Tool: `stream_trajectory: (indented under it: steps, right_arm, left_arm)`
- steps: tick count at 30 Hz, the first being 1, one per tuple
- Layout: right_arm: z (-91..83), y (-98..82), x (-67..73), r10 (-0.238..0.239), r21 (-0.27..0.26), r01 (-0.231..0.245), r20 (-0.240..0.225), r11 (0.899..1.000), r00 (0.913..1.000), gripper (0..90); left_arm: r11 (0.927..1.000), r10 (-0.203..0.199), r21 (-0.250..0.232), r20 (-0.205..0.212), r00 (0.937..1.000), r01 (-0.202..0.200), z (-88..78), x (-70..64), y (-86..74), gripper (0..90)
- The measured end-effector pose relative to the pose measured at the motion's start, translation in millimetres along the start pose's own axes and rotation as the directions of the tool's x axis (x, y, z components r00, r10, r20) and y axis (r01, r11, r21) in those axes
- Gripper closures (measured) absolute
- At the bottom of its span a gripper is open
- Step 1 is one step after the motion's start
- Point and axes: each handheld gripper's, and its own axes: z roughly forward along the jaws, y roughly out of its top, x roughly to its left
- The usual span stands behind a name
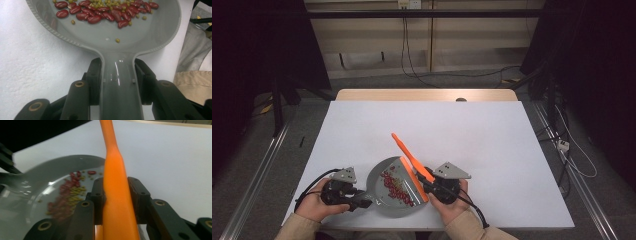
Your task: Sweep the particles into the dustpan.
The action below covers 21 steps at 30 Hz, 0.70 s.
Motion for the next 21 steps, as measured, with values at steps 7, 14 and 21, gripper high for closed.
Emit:
stream_trajectory:
  steps: [7,14,21]
  right_arm:
    - [6.9,11.0,11.0,0.061,-0.083,-0.069,-0.088,0.994,0.9942,70.1]
    - [-10.4,13.1,-17.8,-0.017,-0.054,0.021,0.075,0.998,0.997,70.2]
    - [-8.9,-3.8,4.9,-0.059,0.016,0.059,-0.003,0.998,0.9983,69.1]
  left_arm:
    - [1.0,0.004,0.001,0.0,1.0,-0.004,1.5,0.6,-0.9,62.8]
    - [1.0,0.001,0.002,-0.003,1.0,-0.001,-0.8,-1.9,-1.5,62.8]
    - [0.9999,0.002,0.015,0.02,0.9998,-0.002,-6.0,-5.3,-4.1,62.8]
